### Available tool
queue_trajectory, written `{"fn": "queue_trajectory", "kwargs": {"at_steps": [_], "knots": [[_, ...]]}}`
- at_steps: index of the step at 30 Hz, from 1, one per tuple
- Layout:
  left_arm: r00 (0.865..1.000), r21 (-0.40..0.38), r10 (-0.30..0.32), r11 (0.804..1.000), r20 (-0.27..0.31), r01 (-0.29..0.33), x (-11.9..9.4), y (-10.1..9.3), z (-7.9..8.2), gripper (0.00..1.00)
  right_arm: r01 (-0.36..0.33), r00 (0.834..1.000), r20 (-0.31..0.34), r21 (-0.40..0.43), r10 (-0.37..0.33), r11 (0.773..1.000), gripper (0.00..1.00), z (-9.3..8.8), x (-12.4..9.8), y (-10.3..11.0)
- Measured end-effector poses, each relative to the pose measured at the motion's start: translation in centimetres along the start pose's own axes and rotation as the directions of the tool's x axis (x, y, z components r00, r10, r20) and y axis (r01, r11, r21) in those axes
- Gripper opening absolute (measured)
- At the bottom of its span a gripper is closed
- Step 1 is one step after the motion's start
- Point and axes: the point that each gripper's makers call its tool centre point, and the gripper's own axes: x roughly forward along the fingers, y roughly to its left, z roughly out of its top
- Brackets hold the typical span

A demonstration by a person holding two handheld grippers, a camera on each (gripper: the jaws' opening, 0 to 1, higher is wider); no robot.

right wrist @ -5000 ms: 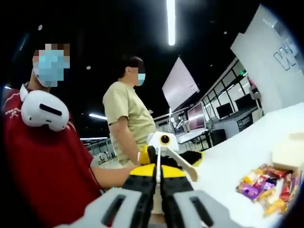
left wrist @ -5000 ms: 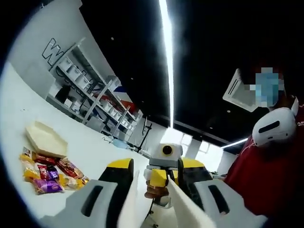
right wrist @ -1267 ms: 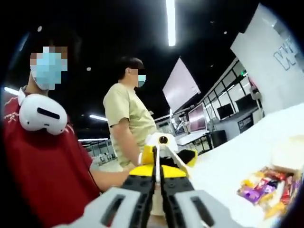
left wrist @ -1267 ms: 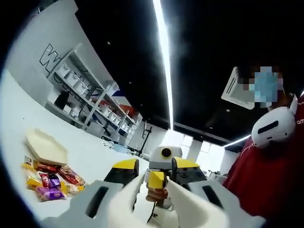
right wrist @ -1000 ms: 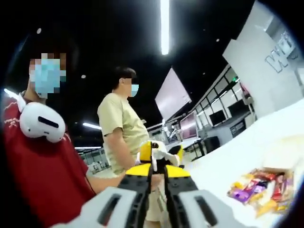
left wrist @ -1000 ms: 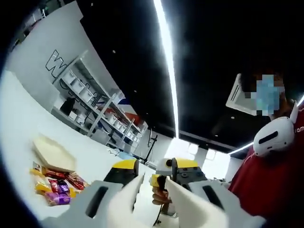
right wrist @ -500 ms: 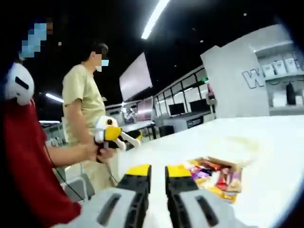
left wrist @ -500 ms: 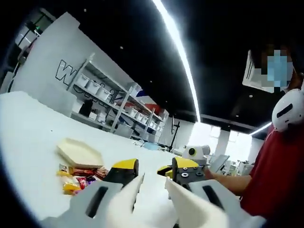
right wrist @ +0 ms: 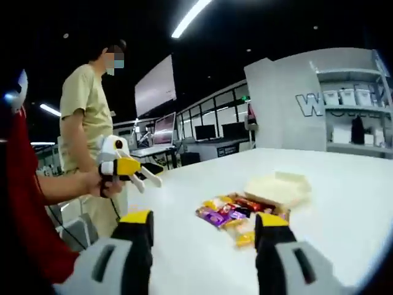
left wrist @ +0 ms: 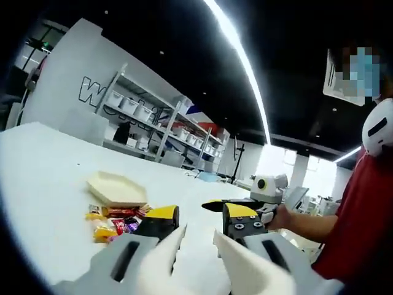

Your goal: Place the target food into the container with the food tongs after gripping and lifting it, then release it inside without dropping or visibly crushing the food.

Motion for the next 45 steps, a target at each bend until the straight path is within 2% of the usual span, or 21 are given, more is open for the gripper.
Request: {"fn": "queue_trajectory", "kwargs": {"at_steps": [2, 4, 6, 9, 11, 13, 15, 19, 22, 25, 30, 35, 37, 41, 45], "knots": [[1.0, 0.02, 0.012, 1.0, -0.014, -0.012, 0.0, 0.3, -0.3, 0.26, 0.042, 0.999, -0.032, -0.048, -0.043, 0.998, 0.69, -0.6, 0.0, -0.6], [1.0, 0.028, 0.018, 0.999, -0.017, -0.018, -0.1, 0.4, -0.3, 0.27, 0.08, 0.996, -0.04, -0.075, -0.083, 0.994, 0.78, -0.8, 0.1, -1.3], [0.999, 0.031, 0.03, 0.999, -0.024, -0.029, -0.2, 0.7, -0.6, 0.27, 0.114, 0.992, -0.041, -0.071, -0.117, 0.991, 0.85, -1.3, 0.1, -1.9], [0.998, 0.042, 0.044, 0.998, -0.036, -0.043, -0.4, 1.1, -0.9, 0.27, 0.171, 0.983, -0.045, -0.091, -0.176, 0.981, 0.88, -1.8, -0.1, -2.9], [0.997, 0.062, 0.067, 0.996, -0.047, -0.064, -0.5, 1.5, -1.1, 0.27, 0.221, 0.969, -0.089, -0.09, -0.229, 0.971, 0.89, -2.7, -0.5, -3.8], [0.994, 0.074, 0.093, 0.993, -0.06, -0.089, -0.7, 2.0, -1.2, 0.26, 0.29, 0.948, -0.116, -0.079, -0.298, 0.954, 0.93, -3.4, -1.0, -5.2], [0.992, 0.077, 0.11, 0.992, -0.066, -0.105, -0.7, 2.3, -1.3, 0.26, 0.293, 0.949, -0.101, -0.077, -0.3, 0.953, 0.95, -3.4, -1.2, -5.4], [0.988, 0.11, 0.139, 0.985, -0.074, -0.13, -0.8, 2.9, -1.5, 0.26, 0.315, 0.94, -0.126, -0.042, -0.318, 0.948, 0.96, -3.7, -2.0, -5.7], [0.982, 0.119, 0.166, 0.981, -0.092, -0.155, -0.8, 3.9, -1.7, 0.26, 0.357, 0.92, -0.151, -0.064, -0.363, 0.932, 0.94, -4.2, -2.8, -5.8], [0.98, 0.13, 0.169, 0.979, -0.102, -0.155, -0.7, 4.4, -1.8, 0.26, 0.356, 0.915, -0.167, -0.095, -0.368, 0.93, 0.94, -4.5, -3.4, -5.1], [0.978, 0.147, 0.169, 0.978, -0.123, -0.151, -0.3, 5.3, -2.2, 0.26, 0.337, 0.926, -0.159, -0.061, -0.342, 0.94, 0.99, -4.2, -3.6, -3.8], [0.977, 0.159, 0.147, 0.98, -0.152, -0.123, 0.4, 6.1, -2.7, 0.26, 0.342, 0.924, -0.158, -0.07, -0.349, 0.937, 0.99, -4.0, -3.7, -3.1], [0.979, 0.157, 0.131, 0.982, -0.158, -0.106, 0.7, 6.2, -2.9, 0.26, 0.335, 0.928, -0.154, -0.061, -0.34, 0.94, 0.99, -3.9, -3.6, -2.8], [0.98, 0.149, 0.125, 0.984, -0.152, -0.103, 1.4, 6.9, -2.9, 0.27, 0.329, 0.932, -0.147, -0.036, -0.33, 0.944, 0.99, -3.9, -3.5, -2.5], [0.976, 0.163, 0.128, 0.982, -0.175, -0.099, 2.4, 8.0, -3.3, 0.27, 0.333, 0.931, -0.155, -0.019, -0.332, 0.943, 0.99, -4.2, -3.6, -2.6]]}}
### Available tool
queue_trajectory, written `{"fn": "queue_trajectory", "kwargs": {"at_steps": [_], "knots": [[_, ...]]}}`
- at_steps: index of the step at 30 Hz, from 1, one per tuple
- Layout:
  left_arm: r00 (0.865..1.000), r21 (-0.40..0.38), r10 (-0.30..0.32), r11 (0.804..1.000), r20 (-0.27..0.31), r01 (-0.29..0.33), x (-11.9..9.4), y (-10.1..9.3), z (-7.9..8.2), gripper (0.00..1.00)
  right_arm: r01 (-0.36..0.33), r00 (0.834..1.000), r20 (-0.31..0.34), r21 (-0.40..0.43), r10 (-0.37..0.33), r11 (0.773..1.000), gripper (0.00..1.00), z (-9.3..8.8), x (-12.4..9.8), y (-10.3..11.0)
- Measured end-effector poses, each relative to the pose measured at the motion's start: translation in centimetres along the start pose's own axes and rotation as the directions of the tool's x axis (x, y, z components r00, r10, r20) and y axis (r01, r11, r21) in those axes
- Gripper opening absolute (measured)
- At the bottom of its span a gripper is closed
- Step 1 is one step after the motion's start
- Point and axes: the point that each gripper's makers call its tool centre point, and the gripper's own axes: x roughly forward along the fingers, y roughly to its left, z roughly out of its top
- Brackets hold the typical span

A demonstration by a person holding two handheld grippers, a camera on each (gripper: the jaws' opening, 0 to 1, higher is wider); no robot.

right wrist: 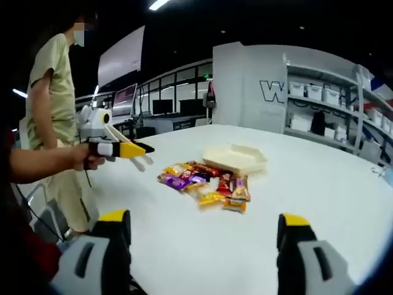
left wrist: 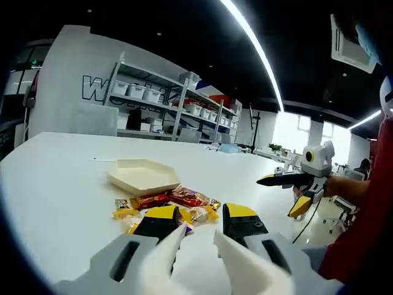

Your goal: Place the target food into the container with the food tongs after gripping and lifting it, then release it inside without dropping or visibly crushing the food.

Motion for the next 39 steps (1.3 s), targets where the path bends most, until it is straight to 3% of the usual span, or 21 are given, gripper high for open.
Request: {"fn": "queue_trajectory", "kwargs": {"at_steps": [13, 22, 29, 31, 39], "knots": [[0.998, 0.017, -0.019, 1.0, -0.059, 0.02, 2.9, 1.8, -1.2, 0.27, 0.014, 1.0, 0.021, 0.03, -0.015, 0.999, 0.98, 0.3, 0.0, -0.9], [0.993, 0.031, -0.029, 0.999, -0.116, 0.033, 4.0, 2.9, -2.3, 0.27, -0.002, 1.0, -0.008, 0.029, 0.002, 1.0, 0.99, -0.5, 0.3, -0.8], [0.988, 0.059, -0.047, 0.997, -0.145, 0.056, 4.9, 3.2, -2.7, 0.27, -0.023, 0.998, 0.054, 0.127, 0.016, 0.992, 0.99, 0.4, -0.2, -1.3], [0.983, 0.057, -0.047, 0.997, -0.18, 0.059, 5.1, 3.5, -3.6, 0.27, -0.017, 0.998, 0.055, 0.13, 0.01, 0.991, 0.99, 0.4, -0.3, -1.5], [0.98, 0.054, -0.062, 0.996, -0.189, 0.074, 5.6, 3.5, -3.8, 0.28, -0.026, 0.999, 0.045, 0.145, 0.02, 0.989, 0.99, 0.0, -0.2, -1.5]]}}
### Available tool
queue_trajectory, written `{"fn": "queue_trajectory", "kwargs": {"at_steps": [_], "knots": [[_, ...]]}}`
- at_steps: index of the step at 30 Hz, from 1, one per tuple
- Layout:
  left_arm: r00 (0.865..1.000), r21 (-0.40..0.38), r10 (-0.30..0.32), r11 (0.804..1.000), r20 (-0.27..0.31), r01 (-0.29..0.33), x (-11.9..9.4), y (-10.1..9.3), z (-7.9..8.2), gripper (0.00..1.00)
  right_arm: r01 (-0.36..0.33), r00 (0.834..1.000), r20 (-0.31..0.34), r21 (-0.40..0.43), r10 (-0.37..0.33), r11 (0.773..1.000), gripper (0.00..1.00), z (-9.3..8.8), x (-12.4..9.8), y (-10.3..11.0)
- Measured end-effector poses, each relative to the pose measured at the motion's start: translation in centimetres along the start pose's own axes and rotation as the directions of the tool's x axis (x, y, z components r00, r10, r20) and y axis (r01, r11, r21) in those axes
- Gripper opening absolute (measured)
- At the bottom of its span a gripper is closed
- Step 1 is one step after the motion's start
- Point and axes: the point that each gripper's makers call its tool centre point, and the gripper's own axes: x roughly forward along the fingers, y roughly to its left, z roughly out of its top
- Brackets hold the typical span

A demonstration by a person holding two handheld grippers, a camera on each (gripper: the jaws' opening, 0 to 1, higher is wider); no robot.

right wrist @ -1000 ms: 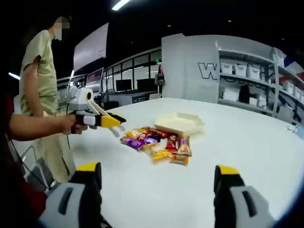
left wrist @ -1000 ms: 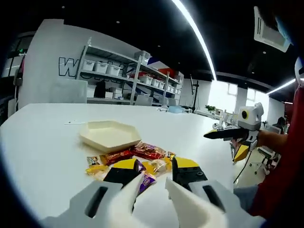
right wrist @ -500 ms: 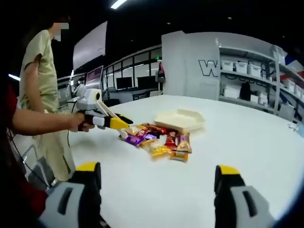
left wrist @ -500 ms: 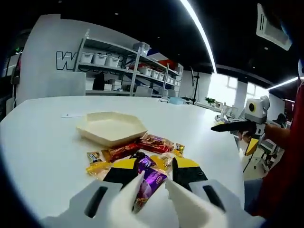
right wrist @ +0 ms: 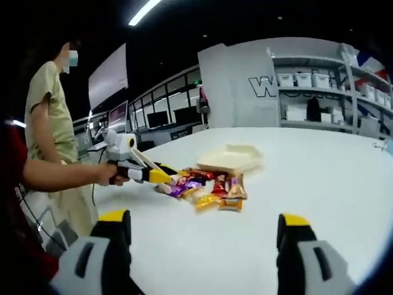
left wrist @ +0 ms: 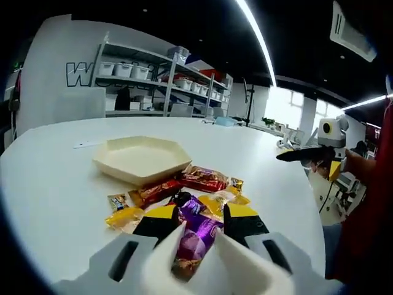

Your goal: Place the target food into the container with the food tongs after gripping and lifting it, then release it inside without dropping or visibly crushing the food.

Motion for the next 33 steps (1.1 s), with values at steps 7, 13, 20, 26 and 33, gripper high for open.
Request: {"fn": "queue_trajectory", "kwargs": {"at_steps": [7, 13, 20, 26, 33], "knots": [[0.999, 0.033, -0.016, 0.999, -0.035, 0.017, 0.2, -0.2, -0.8, 0.28, -0.006, 1.0, -0.007, -0.007, 0.006, 1.0, 0.98, 0.0, 0.3, 0.1], [0.999, 0.02, -0.021, 1.0, -0.036, 0.022, 0.3, -0.3, -0.7, 0.26, -0.009, 1.0, 0.0, 0.002, 0.009, 1.0, 0.98, 0.2, 0.3, 0.1], [0.999, 0.002, -0.01, 1.0, -0.044, 0.01, 0.2, -0.3, -0.5, 0.25, -0.012, 1.0, -0.006, 0.004, 0.012, 1.0, 0.97, 0.1, 0.2, 0.2], [0.999, -0.003, -0.018, 1.0, -0.026, 0.018, -0.3, -0.9, 0.6, 0.24, -0.015, 1.0, -0.009, -0.008, 0.015, 1.0, 0.96, 0.1, 0.3, 0.4], [1.0, -0.01, -0.02, 1.0, 0.012, 0.02, -0.7, -0.8, 3.0, 0.24, -0.02, 1.0, -0.013, -0.005, 0.02, 1.0, 0.96, -0.1, 0.4, 0.6]]}}
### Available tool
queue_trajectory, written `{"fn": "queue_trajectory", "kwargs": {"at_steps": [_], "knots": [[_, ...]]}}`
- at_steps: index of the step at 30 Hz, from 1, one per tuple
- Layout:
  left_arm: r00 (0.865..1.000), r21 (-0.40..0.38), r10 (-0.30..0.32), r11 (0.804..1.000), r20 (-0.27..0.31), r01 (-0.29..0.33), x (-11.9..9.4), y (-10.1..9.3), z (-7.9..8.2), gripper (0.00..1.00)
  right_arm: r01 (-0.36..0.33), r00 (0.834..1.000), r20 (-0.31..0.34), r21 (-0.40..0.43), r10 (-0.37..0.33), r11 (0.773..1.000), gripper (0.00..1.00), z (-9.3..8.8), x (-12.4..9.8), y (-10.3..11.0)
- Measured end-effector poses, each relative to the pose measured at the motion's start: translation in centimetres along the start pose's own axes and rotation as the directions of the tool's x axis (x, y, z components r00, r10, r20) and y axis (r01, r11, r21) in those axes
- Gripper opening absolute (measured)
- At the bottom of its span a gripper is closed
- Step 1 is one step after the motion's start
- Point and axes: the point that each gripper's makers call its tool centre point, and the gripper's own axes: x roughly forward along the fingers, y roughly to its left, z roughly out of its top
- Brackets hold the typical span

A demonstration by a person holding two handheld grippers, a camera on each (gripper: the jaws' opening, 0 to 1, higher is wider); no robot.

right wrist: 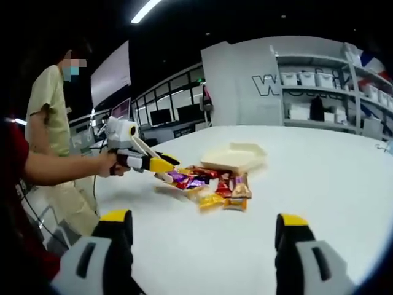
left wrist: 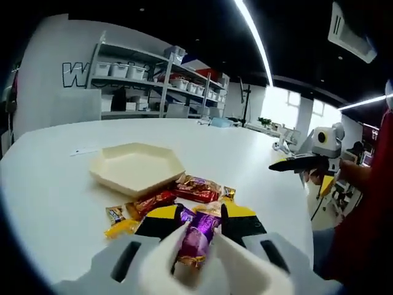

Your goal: Place the target food into the container with the food tongs after gripping and lifting it, then release it inside without dropping or visibly crushing the food.

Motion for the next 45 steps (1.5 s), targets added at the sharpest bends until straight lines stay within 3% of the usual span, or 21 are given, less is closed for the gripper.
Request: {"fn": "queue_trajectory", "kwargs": {"at_steps": [6, 17, 45], "knots": [[0.999, -0.032, 0.012, 0.999, 0.034, -0.011, 0.1, 0.7, 1.8, 0.25, -0.004, 1.0, 0.009, -0.002, 0.004, 1.0, 0.96, 0.3, -0.1, 0.1], [0.998, -0.038, 0.046, 0.998, 0.033, -0.045, 1.9, 2.8, 4.0, 0.24, -0.005, 1.0, 0.008, -0.021, 0.005, 1.0, 0.96, 0.7, -0.1, 0.6], [0.999, -0.034, 0.038, 0.999, 0.031, -0.037, 8.7, 6.7, 6.6, 0.24, 0.055, 0.998, 0.008, -0.037, -0.055, 0.998, 0.97, 1.5, -1.6, -1.5]]}}
